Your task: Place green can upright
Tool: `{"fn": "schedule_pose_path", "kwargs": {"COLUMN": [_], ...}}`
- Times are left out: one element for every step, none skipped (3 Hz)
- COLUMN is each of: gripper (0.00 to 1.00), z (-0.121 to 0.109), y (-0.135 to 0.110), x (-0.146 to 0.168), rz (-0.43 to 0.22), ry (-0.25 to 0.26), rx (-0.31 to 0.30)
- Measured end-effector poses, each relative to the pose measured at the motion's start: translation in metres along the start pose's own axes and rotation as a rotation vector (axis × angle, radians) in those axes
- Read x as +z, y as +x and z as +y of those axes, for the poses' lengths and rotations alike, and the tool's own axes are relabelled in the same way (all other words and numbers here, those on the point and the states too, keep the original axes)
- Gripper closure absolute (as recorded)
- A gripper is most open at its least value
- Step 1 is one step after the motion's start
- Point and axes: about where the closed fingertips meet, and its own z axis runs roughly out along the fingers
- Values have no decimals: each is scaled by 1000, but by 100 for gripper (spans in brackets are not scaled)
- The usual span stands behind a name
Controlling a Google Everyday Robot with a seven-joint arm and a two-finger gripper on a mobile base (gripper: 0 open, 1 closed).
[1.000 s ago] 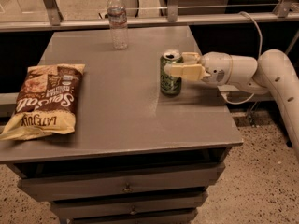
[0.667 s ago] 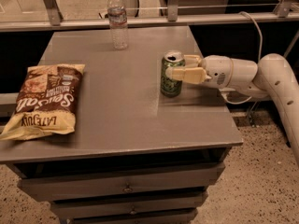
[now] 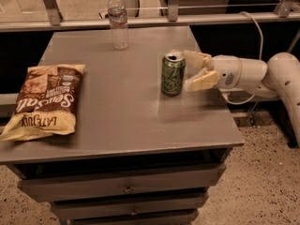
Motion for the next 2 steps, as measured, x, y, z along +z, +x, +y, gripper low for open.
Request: {"fn": "schedule_pose_path", "kwargs": {"gripper": [0,0], "z": [-11,-12], "y": [16,17], "x": [-28,-27], "rz": [-41,-42], "ry": [-32,-29], "rx": [-35,-30]}}
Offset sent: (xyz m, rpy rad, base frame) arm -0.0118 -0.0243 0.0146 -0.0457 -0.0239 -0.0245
